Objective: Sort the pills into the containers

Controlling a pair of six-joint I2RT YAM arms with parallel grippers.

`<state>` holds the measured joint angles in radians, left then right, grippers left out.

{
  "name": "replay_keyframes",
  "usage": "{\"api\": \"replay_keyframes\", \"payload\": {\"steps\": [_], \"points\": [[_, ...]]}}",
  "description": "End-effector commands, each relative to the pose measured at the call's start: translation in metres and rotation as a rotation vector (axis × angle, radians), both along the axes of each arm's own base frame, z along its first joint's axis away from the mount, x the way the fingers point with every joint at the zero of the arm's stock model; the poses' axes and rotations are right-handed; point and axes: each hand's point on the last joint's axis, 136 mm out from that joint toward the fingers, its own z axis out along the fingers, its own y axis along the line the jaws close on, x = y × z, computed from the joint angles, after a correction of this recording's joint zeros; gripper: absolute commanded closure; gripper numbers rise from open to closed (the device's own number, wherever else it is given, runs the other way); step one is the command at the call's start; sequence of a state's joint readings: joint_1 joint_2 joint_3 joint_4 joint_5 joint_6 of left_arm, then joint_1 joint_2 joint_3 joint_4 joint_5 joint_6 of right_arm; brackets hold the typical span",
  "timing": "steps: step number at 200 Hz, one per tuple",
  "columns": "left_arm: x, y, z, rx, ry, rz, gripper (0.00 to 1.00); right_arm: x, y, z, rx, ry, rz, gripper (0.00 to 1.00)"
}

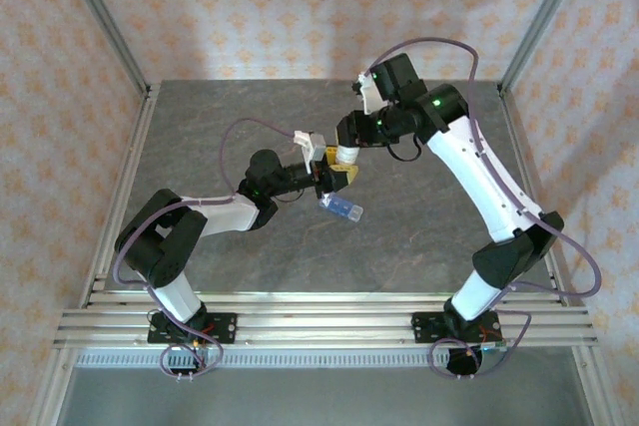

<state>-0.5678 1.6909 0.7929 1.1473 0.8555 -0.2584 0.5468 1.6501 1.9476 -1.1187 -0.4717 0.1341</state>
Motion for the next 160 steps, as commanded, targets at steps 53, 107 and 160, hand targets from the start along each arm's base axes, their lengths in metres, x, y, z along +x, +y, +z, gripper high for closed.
{"api": "replay_keyframes", "payload": {"steps": [53, 107, 160], "points": [[-0.011, 0.002, 0.027, -0.037, -0.117, -0.009, 1.00, 0.012, -0.021, 0.057, 0.028, -0.143, -0.058, 0.28], [-0.014, 0.001, 0.028, -0.033, -0.117, -0.024, 1.00, -0.005, -0.023, 0.062, -0.025, -0.231, 0.106, 0.23], [-0.014, 0.000, 0.034, -0.045, -0.118, -0.036, 1.00, -0.018, -0.028, 0.042, -0.107, -0.208, 0.209, 0.18]]}}
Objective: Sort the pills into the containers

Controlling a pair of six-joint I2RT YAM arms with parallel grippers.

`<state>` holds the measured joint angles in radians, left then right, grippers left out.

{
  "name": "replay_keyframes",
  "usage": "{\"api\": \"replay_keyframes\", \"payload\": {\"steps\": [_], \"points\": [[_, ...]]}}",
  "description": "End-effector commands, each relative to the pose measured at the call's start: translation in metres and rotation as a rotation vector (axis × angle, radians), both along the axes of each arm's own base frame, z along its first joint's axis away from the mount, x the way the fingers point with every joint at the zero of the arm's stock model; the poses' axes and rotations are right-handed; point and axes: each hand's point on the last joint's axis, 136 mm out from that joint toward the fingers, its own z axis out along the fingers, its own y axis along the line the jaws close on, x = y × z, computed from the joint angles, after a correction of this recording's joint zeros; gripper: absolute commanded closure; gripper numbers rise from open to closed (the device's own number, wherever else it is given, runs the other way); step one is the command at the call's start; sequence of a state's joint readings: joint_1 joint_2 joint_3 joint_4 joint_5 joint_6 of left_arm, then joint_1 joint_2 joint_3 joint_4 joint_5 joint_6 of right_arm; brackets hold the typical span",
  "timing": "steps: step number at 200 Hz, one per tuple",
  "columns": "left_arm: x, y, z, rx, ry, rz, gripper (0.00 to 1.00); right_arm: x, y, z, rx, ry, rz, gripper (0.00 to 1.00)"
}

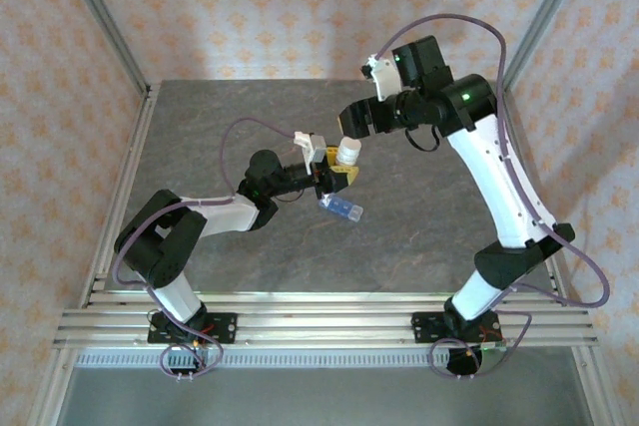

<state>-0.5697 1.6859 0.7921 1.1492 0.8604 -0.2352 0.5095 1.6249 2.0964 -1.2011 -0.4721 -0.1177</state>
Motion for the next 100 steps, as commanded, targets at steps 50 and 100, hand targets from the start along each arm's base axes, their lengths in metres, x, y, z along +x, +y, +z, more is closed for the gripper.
{"api": "replay_keyframes", "payload": {"steps": [50, 100], "points": [[-0.013, 0.000, 0.035, -0.055, -0.090, -0.038, 1.00, -0.014, -0.002, -0.028, -0.056, 0.067, 0.074, 0.18], [-0.012, -0.001, 0.034, -0.053, -0.092, -0.038, 1.00, -0.016, 0.008, -0.046, -0.033, 0.140, 0.110, 0.23]]}}
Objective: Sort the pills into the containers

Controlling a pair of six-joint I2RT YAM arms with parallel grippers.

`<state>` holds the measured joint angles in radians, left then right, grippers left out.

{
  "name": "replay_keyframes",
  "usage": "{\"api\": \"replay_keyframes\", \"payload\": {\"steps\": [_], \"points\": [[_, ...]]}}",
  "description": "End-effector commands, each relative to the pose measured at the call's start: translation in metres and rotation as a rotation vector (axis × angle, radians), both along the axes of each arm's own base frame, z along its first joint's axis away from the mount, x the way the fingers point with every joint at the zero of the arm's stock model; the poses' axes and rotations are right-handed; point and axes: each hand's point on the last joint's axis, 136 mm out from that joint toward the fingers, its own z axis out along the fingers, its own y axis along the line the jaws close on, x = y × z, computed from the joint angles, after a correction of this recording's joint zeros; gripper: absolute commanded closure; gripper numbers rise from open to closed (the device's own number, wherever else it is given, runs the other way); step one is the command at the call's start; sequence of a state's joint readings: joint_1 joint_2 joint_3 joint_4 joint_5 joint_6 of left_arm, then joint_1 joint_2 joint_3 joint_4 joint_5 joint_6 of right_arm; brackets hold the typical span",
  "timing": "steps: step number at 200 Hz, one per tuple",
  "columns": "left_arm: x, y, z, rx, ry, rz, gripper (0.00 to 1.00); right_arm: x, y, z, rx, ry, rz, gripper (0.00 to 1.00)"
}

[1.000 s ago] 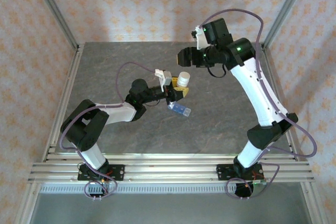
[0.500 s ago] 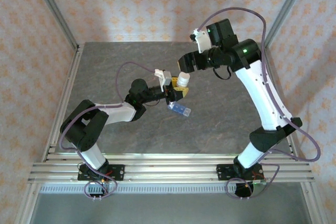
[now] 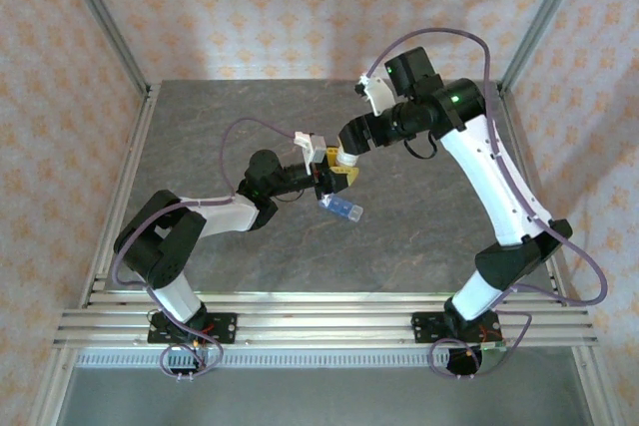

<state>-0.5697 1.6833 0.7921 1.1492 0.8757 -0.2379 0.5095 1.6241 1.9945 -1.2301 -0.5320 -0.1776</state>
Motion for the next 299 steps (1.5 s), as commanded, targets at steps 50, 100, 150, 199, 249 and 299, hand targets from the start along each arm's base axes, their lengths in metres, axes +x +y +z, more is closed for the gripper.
{"api": "replay_keyframes", "payload": {"steps": [50, 100, 150, 199, 249, 299], "points": [[-0.008, -0.001, 0.034, -0.057, -0.091, -0.024, 1.00, -0.001, 0.010, -0.016, 0.024, 0.067, 0.036, 0.31], [-0.008, -0.002, 0.033, -0.058, -0.089, -0.026, 1.00, 0.000, 0.013, -0.024, 0.028, 0.095, 0.040, 0.48], [-0.008, -0.001, 0.033, -0.057, -0.094, -0.017, 1.00, 0.006, 0.013, -0.028, 0.059, 0.118, -0.047, 0.75], [0.000, 0.007, 0.030, -0.038, -0.111, 0.065, 1.00, 0.015, 0.014, -0.034, 0.170, 0.149, -0.227, 0.87], [0.006, 0.016, 0.025, -0.026, -0.107, 0.142, 0.48, 0.023, 0.001, -0.028, 0.169, 0.072, -0.312, 0.90], [0.003, 0.023, 0.009, -0.009, -0.094, 0.174, 0.00, 0.041, -0.016, -0.033, 0.106, -0.003, -0.408, 0.90]]}}
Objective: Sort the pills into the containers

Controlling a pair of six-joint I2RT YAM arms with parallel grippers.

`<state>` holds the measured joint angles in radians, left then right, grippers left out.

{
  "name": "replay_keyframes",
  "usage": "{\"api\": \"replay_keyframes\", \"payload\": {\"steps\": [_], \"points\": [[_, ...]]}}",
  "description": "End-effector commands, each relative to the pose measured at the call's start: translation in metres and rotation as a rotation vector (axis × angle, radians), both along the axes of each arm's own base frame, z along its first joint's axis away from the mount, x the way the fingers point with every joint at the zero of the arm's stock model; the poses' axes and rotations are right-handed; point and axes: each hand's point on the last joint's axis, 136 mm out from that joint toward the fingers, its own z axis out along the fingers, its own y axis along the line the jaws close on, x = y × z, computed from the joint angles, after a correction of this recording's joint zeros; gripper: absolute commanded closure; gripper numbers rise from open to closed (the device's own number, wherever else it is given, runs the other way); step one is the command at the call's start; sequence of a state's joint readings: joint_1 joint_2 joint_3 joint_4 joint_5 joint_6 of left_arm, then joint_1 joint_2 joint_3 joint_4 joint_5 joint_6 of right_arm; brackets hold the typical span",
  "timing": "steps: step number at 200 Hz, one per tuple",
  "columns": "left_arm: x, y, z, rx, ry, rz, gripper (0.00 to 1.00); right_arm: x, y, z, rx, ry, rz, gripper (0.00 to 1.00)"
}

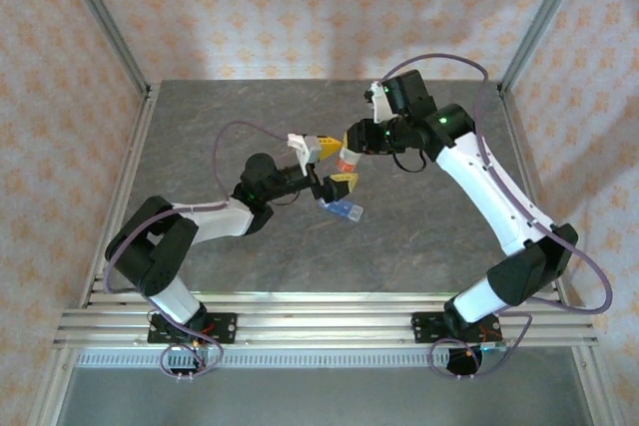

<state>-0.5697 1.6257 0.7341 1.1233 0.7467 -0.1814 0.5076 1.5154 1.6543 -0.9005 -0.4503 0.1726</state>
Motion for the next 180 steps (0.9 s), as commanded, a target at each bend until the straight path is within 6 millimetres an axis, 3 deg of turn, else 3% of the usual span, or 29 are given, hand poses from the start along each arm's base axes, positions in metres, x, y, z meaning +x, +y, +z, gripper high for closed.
{"api": "replay_keyframes", "payload": {"steps": [1, 46, 101, 155, 180], "points": [[-0.006, 0.007, 0.010, -0.020, -0.076, 0.040, 0.00, 0.017, -0.014, 0.006, -0.035, -0.070, -0.101, 0.90], [-0.012, 0.018, -0.008, 0.014, -0.059, 0.080, 0.00, 0.037, -0.038, -0.003, -0.140, -0.104, -0.204, 0.90], [-0.002, 0.036, -0.025, 0.055, -0.023, 0.195, 0.00, 0.059, -0.075, -0.021, -0.296, -0.177, -0.324, 0.90], [0.015, 0.053, -0.034, 0.173, -0.034, 0.329, 0.00, 0.079, -0.106, -0.062, -0.319, -0.180, -0.434, 0.91], [0.026, 0.058, -0.049, 0.286, 0.031, 0.371, 0.00, 0.085, -0.119, -0.083, -0.346, -0.185, -0.486, 0.90]]}}
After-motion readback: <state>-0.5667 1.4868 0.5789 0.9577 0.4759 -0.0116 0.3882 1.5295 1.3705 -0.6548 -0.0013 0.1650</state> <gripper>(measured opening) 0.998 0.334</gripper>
